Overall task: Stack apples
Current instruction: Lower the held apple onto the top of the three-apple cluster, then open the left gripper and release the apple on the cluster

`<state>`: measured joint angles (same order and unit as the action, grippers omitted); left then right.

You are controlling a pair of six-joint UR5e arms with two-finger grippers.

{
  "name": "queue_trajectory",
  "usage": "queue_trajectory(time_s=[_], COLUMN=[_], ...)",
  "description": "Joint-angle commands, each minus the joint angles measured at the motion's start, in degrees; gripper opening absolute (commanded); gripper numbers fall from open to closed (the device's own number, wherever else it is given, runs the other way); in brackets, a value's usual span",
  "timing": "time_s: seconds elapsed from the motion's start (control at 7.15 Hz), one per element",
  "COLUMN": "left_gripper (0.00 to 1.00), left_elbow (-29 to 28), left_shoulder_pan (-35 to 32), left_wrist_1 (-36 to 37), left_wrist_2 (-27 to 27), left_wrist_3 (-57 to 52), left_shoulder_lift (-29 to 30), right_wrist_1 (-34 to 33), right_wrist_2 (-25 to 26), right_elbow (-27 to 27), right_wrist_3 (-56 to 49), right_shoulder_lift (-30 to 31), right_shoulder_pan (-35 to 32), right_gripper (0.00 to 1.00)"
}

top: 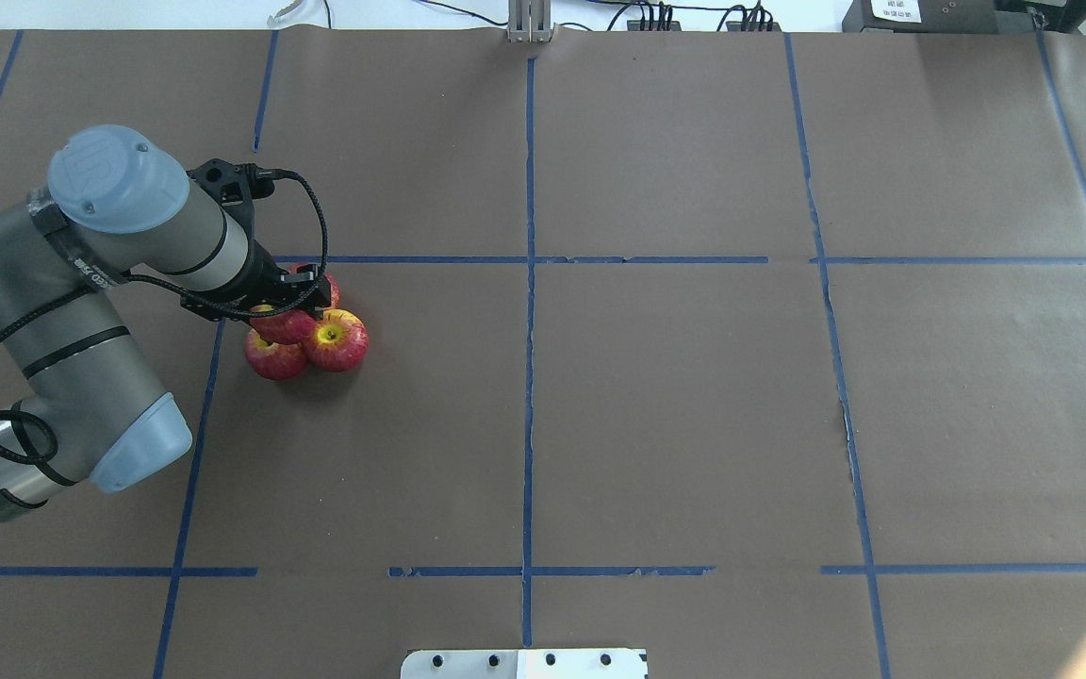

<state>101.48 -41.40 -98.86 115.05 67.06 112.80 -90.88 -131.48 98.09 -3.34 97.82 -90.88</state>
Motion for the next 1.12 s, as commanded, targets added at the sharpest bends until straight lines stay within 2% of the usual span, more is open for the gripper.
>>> queue_trajectory(time_s=[0.0,0.14,0.56,0.98], left_gripper=[0.84,0.85,0.99,1.00], left_elbow=[0.04,0.04,0.65,1.53], left_shoulder_pan=[0.00,0.00,-0.09,-2.18], left_wrist_1=[-0.02,-0.02,0.07,0.51], left_wrist_2=[-0.09,-0.09,-0.09,-0.09], left_wrist_3=[0.00,0.09,0.09,0.53], left_shoulder_lift=[0.05,0.05,-0.04,-0.13], right_wrist_1=[0.00,0.00,0.00,0.00], right_wrist_2=[0.00,0.00,0.00,0.00], right_elbow=[0.00,0.00,0.00,0.00], right_wrist_3=[0.00,0.09,0.09,0.09], right_shoulder_lift=[0.00,0.00,0.00,0.00], right_shoulder_pan=[0.00,0.00,0.00,0.00], right_gripper=[1.00,1.00,1.00,1.00])
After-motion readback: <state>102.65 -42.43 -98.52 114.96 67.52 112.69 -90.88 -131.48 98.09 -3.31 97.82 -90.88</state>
